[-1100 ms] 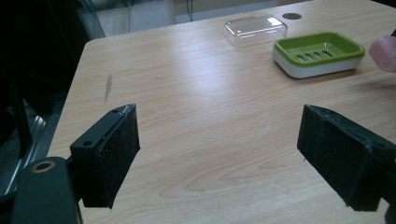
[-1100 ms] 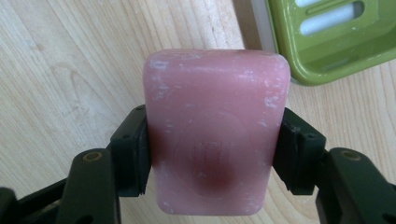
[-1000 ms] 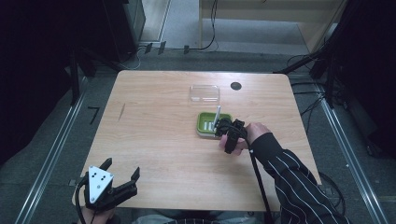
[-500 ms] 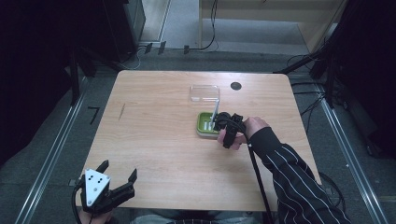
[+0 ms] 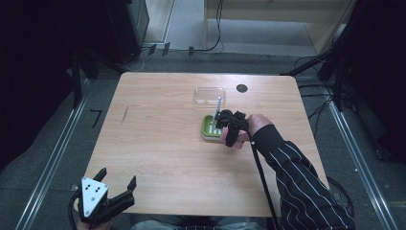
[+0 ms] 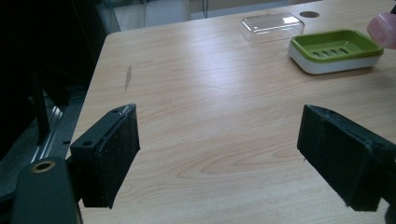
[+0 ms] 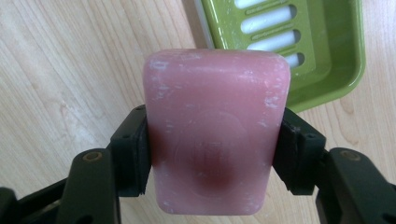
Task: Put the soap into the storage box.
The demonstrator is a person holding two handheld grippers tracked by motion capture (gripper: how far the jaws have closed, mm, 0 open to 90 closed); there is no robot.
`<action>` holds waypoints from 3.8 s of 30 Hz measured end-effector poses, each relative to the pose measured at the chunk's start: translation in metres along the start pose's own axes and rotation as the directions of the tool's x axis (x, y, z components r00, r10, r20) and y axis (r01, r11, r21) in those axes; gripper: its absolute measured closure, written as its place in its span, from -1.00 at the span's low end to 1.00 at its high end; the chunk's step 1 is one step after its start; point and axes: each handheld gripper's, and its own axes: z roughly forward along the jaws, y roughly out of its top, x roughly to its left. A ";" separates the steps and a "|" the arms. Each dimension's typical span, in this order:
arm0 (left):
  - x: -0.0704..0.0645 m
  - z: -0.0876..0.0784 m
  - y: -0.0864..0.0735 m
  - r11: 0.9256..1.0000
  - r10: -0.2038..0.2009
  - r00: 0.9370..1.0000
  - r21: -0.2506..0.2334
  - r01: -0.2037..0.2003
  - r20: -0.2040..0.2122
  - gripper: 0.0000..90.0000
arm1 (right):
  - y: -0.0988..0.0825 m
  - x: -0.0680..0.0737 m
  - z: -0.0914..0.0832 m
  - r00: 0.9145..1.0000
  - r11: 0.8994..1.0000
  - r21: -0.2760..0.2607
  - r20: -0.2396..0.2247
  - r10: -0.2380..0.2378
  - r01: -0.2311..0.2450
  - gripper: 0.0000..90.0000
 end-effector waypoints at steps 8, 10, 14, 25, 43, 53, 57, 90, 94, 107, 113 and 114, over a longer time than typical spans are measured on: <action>0.002 -0.004 -0.002 1.000 -0.010 1.000 -0.002 0.010 -0.015 -0.70 | 0.007 -0.004 -0.001 1.000 1.000 -0.002 0.000 -0.006 0.006 -0.14; 0.001 -0.005 -0.002 1.000 -0.008 1.000 0.000 0.008 -0.017 -0.70 | 0.009 -0.005 -0.001 1.000 1.000 -0.001 -0.001 -0.006 0.006 -0.14; 0.001 -0.005 -0.002 1.000 -0.009 1.000 0.001 0.009 -0.018 -0.70 | 0.013 -0.007 -0.002 1.000 1.000 0.000 0.002 -0.008 0.008 -0.14; 0.002 -0.003 -0.002 1.000 -0.006 1.000 0.003 0.006 -0.014 -0.70 | 0.020 -0.017 0.001 1.000 1.000 -0.002 0.007 -0.015 0.015 -0.14; 0.003 -0.005 -0.003 1.000 -0.012 1.000 0.002 0.012 -0.017 -0.70 | 0.038 -0.028 0.005 0.999 0.999 -0.010 0.022 -0.048 0.048 -0.14; 0.002 -0.004 -0.003 1.000 -0.009 1.000 0.002 0.009 -0.012 -0.70 | 0.042 -0.035 0.012 0.997 0.997 -0.017 0.027 -0.079 0.079 -0.14; 0.002 -0.004 -0.002 1.000 -0.008 1.000 0.003 0.008 -0.012 -0.70 | 0.044 -0.038 0.019 0.993 0.993 -0.001 0.025 -0.114 0.114 -0.14; 0.003 -0.004 -0.003 1.000 -0.012 1.000 0.001 0.012 -0.013 -0.70 | 0.057 -0.048 0.050 0.976 0.976 -0.009 0.012 -0.219 0.219 -0.14; 0.002 -0.004 -0.003 1.000 -0.009 1.000 0.001 0.009 -0.012 -0.70 | 0.057 -0.048 0.050 0.975 0.975 -0.014 0.011 -0.222 0.222 -0.14; 0.002 -0.004 -0.003 1.000 -0.007 1.000 0.004 0.007 -0.013 -0.70 | 0.056 -0.049 0.054 0.970 0.970 -0.020 0.005 -0.243 0.243 -0.14; 0.002 -0.004 -0.003 1.000 -0.009 1.000 0.002 0.009 -0.012 -0.70 | 0.055 -0.049 0.054 0.971 0.971 -0.022 0.002 -0.237 0.237 -0.15; 0.002 -0.004 -0.003 1.000 -0.009 1.000 0.001 0.009 -0.012 -0.70 | 0.055 -0.049 0.053 0.972 0.971 -0.023 0.000 -0.236 0.236 -0.16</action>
